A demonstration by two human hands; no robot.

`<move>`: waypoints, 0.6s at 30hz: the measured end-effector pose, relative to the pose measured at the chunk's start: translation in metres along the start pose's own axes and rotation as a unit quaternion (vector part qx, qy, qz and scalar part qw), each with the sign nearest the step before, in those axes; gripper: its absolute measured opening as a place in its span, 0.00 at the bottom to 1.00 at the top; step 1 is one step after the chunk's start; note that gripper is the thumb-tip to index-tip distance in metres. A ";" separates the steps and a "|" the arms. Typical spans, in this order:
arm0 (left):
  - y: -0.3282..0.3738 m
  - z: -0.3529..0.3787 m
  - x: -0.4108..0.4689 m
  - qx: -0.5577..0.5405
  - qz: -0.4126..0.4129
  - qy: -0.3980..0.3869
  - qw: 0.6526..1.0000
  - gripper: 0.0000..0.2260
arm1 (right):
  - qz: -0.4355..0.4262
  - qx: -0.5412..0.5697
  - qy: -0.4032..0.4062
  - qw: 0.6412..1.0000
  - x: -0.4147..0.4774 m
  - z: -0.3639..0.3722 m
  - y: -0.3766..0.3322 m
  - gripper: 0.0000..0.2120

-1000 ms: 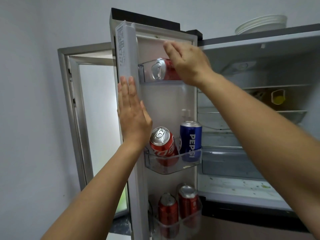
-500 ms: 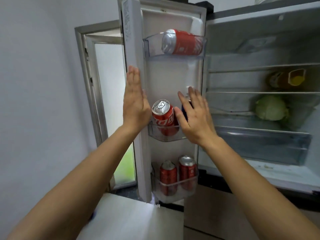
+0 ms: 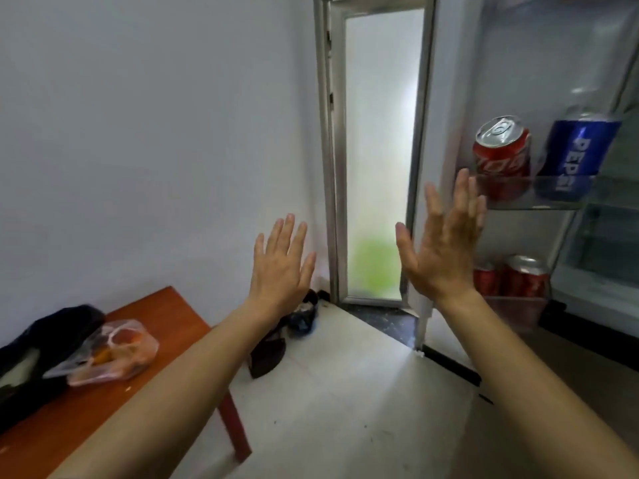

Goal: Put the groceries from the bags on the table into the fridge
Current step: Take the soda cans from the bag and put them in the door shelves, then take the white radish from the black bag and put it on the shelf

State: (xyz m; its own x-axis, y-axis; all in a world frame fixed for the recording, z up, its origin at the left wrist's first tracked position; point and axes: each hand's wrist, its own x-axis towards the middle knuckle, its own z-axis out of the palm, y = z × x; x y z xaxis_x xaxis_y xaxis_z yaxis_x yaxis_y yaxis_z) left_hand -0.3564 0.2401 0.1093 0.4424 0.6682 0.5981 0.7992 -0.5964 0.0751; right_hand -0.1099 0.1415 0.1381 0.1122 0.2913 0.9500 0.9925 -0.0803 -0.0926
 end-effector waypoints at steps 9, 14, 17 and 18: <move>-0.235 -0.079 -0.150 0.130 -0.118 -0.091 0.980 0.29 | -0.054 0.055 -0.198 0.977 -0.049 0.091 -0.237 0.35; -0.364 -0.126 -0.242 0.147 -0.195 -0.098 0.965 0.30 | -0.053 0.098 -0.290 0.950 -0.086 0.130 -0.396 0.35; -0.424 -0.148 -0.289 0.142 -0.252 -0.082 0.954 0.31 | -0.090 0.119 -0.336 0.930 -0.107 0.144 -0.470 0.36; -0.442 -0.153 -0.303 0.144 -0.266 -0.077 0.950 0.30 | -0.102 0.127 -0.350 0.923 -0.112 0.149 -0.490 0.35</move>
State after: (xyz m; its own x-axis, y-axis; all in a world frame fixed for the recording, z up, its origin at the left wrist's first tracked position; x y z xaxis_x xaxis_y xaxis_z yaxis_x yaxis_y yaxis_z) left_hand -0.9056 0.2333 0.0168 -0.0192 0.9112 0.4116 0.9947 -0.0243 0.1004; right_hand -0.6015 0.2905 0.0331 -0.1618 0.8270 0.5384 0.9662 0.2438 -0.0841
